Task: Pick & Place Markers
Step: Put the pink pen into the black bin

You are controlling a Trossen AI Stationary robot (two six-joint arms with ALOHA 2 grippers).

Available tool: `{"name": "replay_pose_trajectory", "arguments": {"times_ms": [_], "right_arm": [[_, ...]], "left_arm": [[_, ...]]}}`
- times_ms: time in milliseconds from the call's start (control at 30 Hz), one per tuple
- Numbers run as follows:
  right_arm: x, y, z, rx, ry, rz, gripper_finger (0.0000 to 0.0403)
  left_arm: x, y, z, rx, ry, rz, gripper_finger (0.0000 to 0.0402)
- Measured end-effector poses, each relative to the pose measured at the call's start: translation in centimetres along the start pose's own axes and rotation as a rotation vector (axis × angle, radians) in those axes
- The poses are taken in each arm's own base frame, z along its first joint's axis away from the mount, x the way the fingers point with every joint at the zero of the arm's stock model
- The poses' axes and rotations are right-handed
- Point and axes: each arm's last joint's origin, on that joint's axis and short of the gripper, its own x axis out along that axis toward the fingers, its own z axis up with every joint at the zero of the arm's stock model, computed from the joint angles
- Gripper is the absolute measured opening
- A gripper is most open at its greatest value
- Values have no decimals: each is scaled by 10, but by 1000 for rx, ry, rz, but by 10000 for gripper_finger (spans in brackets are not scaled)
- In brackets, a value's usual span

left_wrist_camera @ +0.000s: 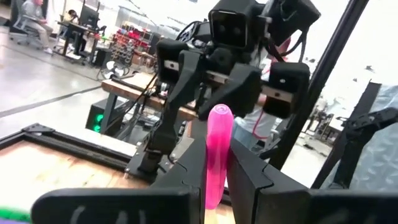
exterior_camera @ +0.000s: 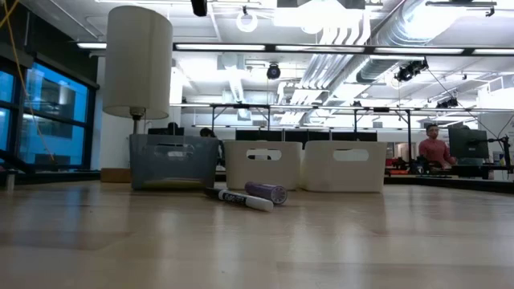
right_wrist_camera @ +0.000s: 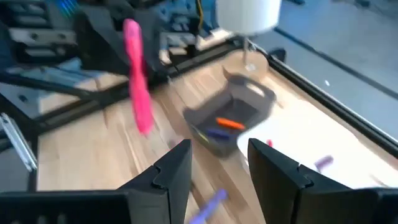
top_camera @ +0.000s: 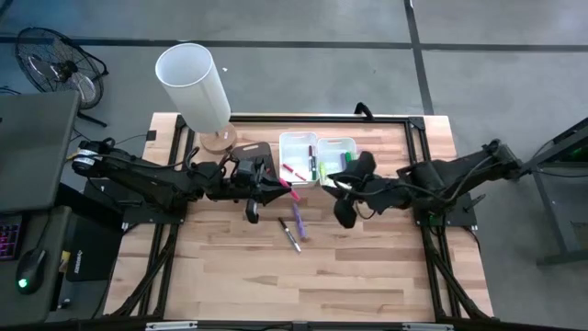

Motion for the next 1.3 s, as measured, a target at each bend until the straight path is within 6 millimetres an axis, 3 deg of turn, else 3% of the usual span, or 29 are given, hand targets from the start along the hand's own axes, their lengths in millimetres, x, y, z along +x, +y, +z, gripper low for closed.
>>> {"name": "replay_pose_trajectory", "arguments": {"times_ms": [500, 1000, 1300], "right_arm": [[-15, -28, -23, 92, 251, -172, 145], [-20, -24, -26, 68, 219, -189, 146], [-20, -24, -26, 65, 200, -204, 146]], "left_arm": [[-5, 6, -10, 34, 121, 132, 34], [-50, 14, 11, 83, 243, 399, 38], [-76, 28, 2, 96, 344, 711, 42]]}}
